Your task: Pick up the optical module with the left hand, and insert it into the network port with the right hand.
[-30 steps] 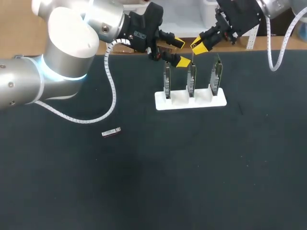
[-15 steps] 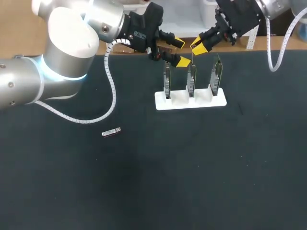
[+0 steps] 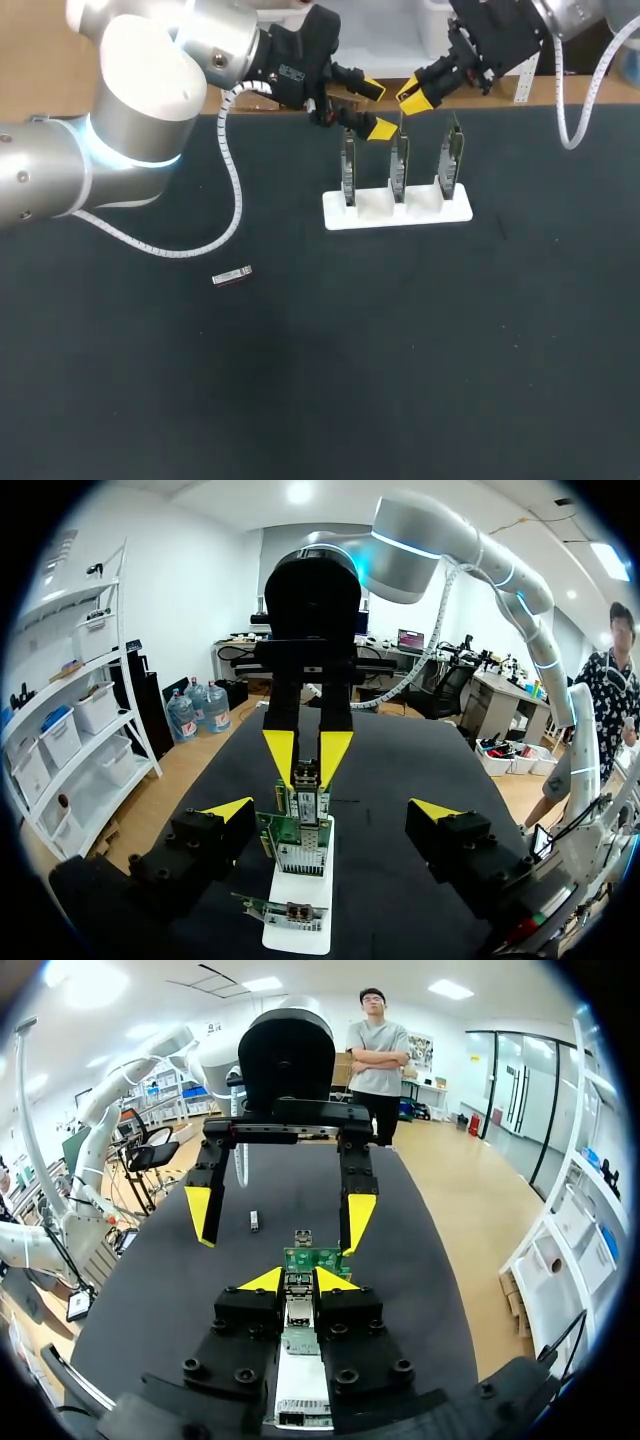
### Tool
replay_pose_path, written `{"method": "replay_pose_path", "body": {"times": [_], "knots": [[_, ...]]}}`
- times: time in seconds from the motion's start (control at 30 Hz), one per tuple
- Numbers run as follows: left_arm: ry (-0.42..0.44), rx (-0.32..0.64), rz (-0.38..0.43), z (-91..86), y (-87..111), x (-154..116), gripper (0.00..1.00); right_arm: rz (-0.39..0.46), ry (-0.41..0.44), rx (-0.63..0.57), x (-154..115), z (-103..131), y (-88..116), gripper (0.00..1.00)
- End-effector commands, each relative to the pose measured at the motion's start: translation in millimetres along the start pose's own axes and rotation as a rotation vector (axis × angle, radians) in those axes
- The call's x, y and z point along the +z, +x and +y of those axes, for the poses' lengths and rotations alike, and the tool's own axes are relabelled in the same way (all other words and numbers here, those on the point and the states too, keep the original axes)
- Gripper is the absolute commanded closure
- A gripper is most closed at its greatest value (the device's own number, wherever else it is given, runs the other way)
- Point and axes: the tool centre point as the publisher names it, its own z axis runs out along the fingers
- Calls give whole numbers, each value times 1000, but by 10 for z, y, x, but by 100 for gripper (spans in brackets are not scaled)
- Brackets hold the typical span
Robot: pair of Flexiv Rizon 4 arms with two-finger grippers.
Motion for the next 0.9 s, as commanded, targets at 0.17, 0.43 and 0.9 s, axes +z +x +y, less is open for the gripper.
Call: {"method": "replay_pose_path", "body": {"times": [0.17, 0.43, 0.9], "knots": [[4, -3, 8, 25, -16, 9, 0, 2, 7, 6, -2, 56, 28, 100], [4, -3, 8, 25, -16, 9, 0, 10, 16, -2, 5, 61, 39, 100], [4, -3, 8, 25, -16, 9, 0, 1, 56, 11, 15, 58, 38, 100]]}}
